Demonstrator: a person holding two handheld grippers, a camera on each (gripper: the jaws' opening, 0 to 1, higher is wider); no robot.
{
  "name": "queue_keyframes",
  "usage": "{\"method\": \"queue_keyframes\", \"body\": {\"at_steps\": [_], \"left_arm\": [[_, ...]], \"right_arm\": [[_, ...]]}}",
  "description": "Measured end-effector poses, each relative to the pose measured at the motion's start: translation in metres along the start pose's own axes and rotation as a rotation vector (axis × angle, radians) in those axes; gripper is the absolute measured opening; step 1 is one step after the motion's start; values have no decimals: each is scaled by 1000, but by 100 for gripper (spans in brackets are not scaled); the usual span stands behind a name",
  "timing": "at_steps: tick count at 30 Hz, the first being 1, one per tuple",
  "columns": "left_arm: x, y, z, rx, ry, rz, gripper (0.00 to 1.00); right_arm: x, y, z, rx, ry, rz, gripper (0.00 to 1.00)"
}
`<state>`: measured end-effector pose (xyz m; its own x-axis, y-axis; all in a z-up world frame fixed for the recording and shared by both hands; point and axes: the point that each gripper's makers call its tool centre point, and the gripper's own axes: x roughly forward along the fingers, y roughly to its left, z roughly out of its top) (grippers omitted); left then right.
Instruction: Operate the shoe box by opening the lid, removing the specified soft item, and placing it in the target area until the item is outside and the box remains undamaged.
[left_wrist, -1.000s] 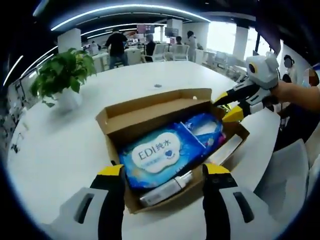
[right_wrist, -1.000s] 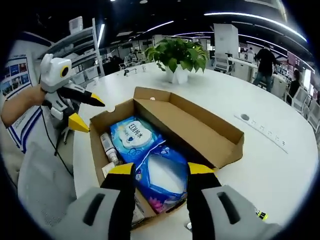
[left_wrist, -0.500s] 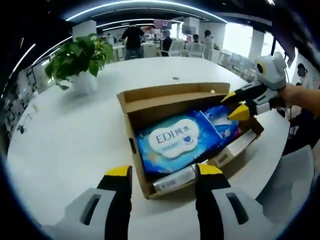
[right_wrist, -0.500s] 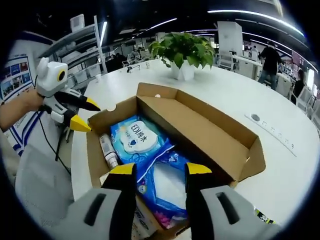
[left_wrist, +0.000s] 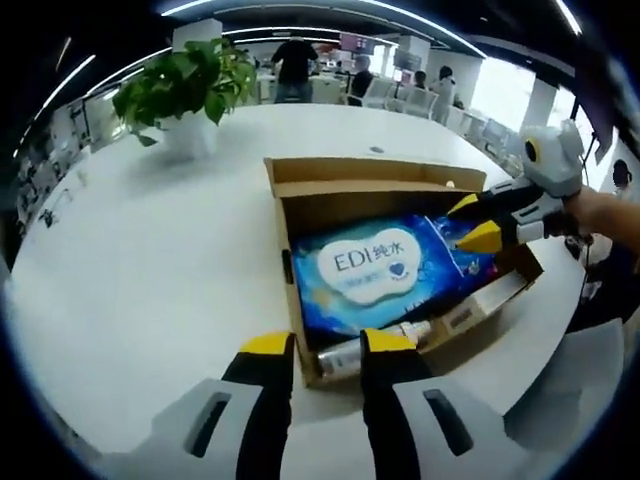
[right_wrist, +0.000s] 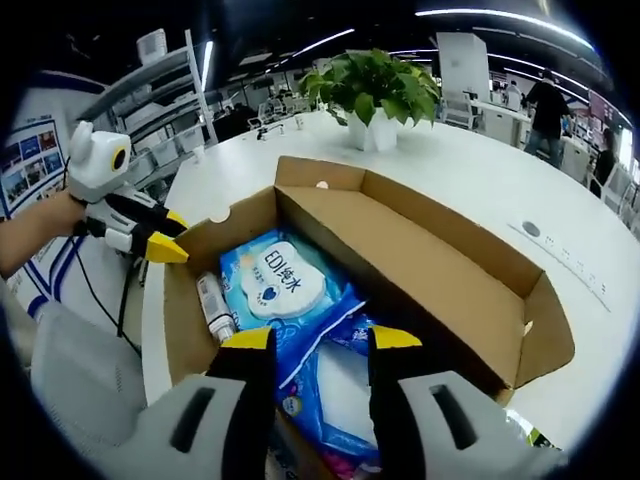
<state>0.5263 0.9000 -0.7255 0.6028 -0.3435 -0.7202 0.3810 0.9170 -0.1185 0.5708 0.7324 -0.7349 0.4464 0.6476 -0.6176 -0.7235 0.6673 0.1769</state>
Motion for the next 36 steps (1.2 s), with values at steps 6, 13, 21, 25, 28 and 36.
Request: {"method": "queue_keyframes", "body": {"at_steps": [6,13,21,25,28,36], "left_arm": [[2,14,-2,-15,15,30,6],[1,11,-3,-49,16,21,5],[3,13,-3,-50,18,23,5],[4,13,-3,-54,17,22,5],[4,13,-3,-55,16,24,5],[4,15,-4,-58,11,29,4]], "right_arm": [[12,1,0,27,5,2,28],[22,-1,-4,70,27,-1,24],[32,2,-6,103,35,1,25],[35,-3,-6,140,37,-24,10],[34,0,-5,161,38,-21,7],[28,5,-6,118,42,-21,1]]}}
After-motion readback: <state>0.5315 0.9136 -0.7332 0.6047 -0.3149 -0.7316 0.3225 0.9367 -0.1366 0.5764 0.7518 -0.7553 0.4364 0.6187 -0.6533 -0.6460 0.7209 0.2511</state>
